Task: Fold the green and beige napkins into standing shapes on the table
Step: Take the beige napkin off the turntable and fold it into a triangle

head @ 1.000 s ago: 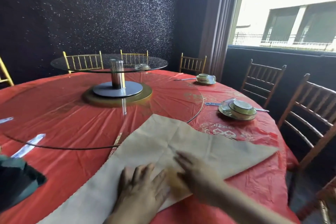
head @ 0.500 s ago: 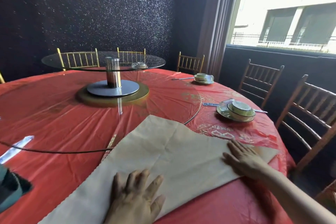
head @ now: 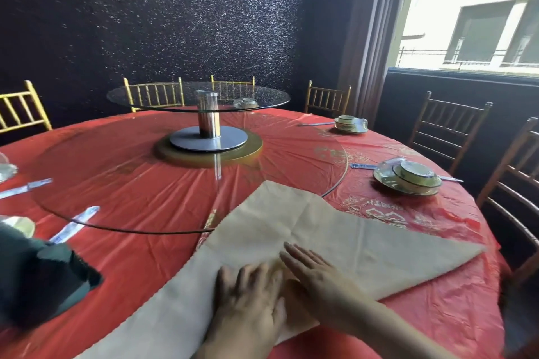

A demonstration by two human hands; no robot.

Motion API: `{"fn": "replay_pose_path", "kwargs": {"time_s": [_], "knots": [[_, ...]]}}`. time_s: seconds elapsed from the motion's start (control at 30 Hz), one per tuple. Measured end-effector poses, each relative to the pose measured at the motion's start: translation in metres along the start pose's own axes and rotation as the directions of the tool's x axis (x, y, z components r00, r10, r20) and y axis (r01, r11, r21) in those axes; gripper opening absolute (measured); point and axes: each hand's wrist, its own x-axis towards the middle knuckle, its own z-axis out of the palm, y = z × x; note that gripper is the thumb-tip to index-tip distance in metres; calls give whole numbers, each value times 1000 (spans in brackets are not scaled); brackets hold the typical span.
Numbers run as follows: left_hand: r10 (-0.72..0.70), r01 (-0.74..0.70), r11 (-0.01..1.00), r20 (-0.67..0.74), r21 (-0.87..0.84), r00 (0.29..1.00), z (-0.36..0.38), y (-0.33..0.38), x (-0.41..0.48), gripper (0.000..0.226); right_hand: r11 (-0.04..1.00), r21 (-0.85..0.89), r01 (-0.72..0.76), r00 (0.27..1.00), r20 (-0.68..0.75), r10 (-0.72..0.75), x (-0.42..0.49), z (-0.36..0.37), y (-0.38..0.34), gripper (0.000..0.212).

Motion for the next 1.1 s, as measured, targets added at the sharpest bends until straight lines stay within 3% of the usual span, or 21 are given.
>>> {"fn": "replay_pose_path", "kwargs": {"time_s": [0.17,0.33,0.47,0.53,0.63,0.67,0.73,0.83,0.97,1.1], "knots": [[-37,36,999,47,20,998,-10,4,0,36,1000,27,11,981,194,-16,-5,1,-13,67],[-133,126,991,306,40,943,-23,-5,-10,78,999,-37,-23,979,202,30,-5,3,-12,68],[-148,145,989,440,42,886,-51,-18,-33,121,998,20,55,992,109,-57,-4,10,-7,116],[-138,114,990,480,78,867,-73,-27,-48,131,997,25,75,988,133,-78,-3,7,-6,122],[-164,126,984,347,130,923,-81,-49,-71,114,996,32,88,988,124,-92,-2,11,-4,101],[-213,171,975,401,139,891,-86,-57,-80,103,996,39,77,991,104,-81,-2,11,-6,93],[-231,184,972,445,145,865,-84,-72,-98,89,994,61,86,993,70,-90,1,14,-5,105],[-192,135,976,390,168,900,-88,-89,-119,83,996,70,48,988,143,-58,-2,4,-7,125],[-177,115,964,258,240,950,-95,-104,-138,83,997,52,48,980,189,-57,-4,-5,-11,133],[-218,154,953,239,260,946,-101,-116,-153,89,997,65,49,979,193,-61,-5,-8,-13,134]]}}
